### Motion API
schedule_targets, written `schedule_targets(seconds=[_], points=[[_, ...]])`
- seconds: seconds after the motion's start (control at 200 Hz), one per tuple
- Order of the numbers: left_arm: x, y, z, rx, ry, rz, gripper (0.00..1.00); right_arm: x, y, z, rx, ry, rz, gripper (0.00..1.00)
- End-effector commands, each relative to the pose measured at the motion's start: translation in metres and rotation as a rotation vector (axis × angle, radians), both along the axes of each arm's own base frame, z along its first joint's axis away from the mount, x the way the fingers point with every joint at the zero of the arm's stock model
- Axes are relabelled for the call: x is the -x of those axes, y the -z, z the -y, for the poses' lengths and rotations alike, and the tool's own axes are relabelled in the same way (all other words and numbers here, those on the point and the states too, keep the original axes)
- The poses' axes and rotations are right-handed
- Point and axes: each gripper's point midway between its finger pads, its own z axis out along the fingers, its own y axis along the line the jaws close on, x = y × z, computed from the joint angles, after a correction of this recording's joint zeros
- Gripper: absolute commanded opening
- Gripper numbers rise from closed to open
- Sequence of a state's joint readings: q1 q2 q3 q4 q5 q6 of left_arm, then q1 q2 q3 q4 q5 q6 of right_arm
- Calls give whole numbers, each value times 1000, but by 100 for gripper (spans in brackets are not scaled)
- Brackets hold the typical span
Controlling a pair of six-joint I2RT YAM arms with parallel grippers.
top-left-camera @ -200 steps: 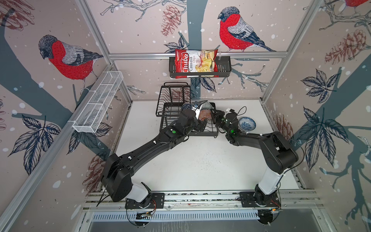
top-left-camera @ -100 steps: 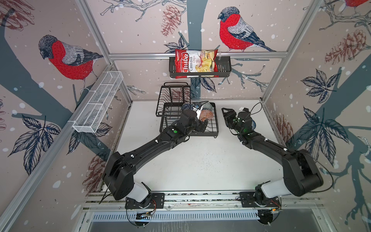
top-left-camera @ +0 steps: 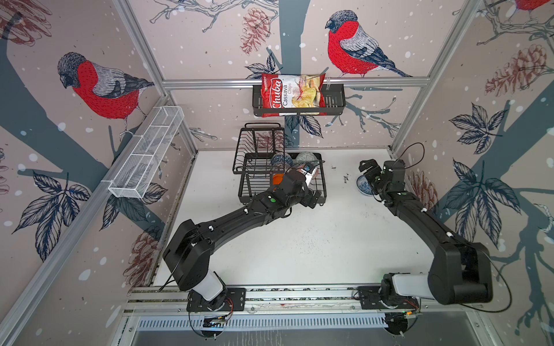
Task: Load the bowls into the dish rack
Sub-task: 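Open the left gripper and draw it back while right gripper moves toward the blue-floral bowl, then grasp the blue-floral bowl rim with the right gripper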
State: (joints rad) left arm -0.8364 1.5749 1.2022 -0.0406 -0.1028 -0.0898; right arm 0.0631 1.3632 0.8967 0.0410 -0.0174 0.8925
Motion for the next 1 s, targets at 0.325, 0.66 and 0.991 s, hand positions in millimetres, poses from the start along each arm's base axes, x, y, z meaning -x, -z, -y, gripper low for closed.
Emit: schedule_targets(seconds=[0.325,0.66,0.991], points=[[7,-13,10,65,34,-5,98,8,85,71,204,80,-301,98],[6,-13,10,65,28,-3,98,-10,128,81,206,33,-400,79],[6,-9,11,62,28,-13,98,-14,143,81,212,16,-421,48]])
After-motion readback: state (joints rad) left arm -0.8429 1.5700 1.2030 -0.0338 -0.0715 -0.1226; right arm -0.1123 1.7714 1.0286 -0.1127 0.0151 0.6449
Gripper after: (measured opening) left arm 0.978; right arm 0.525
